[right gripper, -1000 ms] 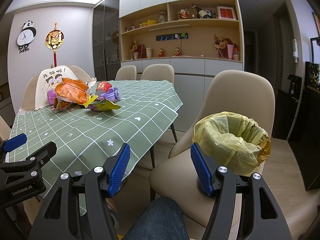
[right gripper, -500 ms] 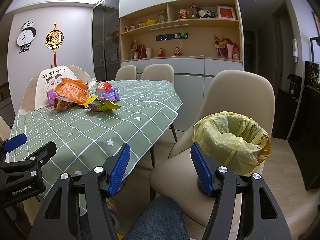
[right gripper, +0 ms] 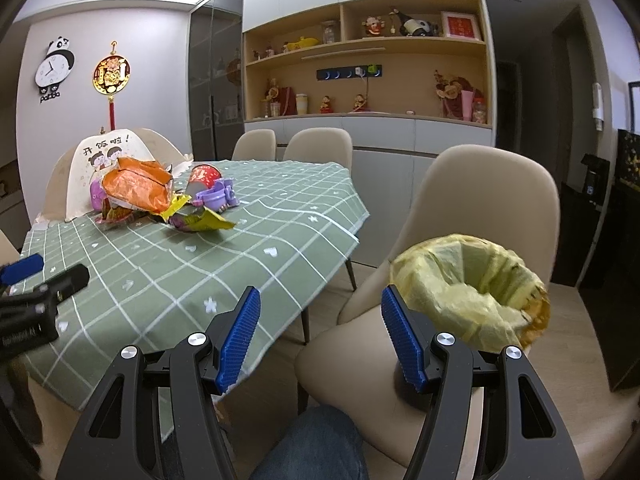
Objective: Collect trash
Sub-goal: 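Grasp the orange chip bag with the left gripper while the right tool approaches the table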
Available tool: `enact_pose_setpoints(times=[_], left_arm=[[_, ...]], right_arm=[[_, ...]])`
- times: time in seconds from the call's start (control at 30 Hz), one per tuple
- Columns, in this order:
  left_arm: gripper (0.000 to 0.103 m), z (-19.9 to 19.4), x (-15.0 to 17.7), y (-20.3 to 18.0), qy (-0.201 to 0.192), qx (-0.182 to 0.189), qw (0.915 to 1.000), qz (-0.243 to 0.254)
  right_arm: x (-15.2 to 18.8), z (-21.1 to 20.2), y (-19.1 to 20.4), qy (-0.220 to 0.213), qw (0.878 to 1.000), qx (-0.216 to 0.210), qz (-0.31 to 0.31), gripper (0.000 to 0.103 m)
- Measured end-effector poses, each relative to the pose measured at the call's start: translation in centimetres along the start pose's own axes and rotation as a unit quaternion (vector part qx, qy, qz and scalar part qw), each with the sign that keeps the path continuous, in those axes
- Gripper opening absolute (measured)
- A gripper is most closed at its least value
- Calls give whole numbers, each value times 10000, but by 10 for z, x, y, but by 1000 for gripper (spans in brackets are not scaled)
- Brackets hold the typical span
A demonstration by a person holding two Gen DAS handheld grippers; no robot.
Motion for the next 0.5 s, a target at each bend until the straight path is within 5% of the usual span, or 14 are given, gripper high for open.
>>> enact_pose_setpoints(times=[0.13, 0.5], left_arm=[[94, 27, -26, 31, 158, 276, 9992, -259], [94, 110, -71, 130, 350, -30, 9961, -812]], right_arm=[[-20, 26, 15, -10, 9998, -177, -76, 60], [-56, 118, 67, 185, 9954, -733, -590, 60]])
Point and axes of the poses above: each gripper's, at about its wrist camera, not at the fingertips, and z roughly the way its jaws point, y to its left, x to its underside, the point moved 6 cm from there along z, roughly the way its jaws point
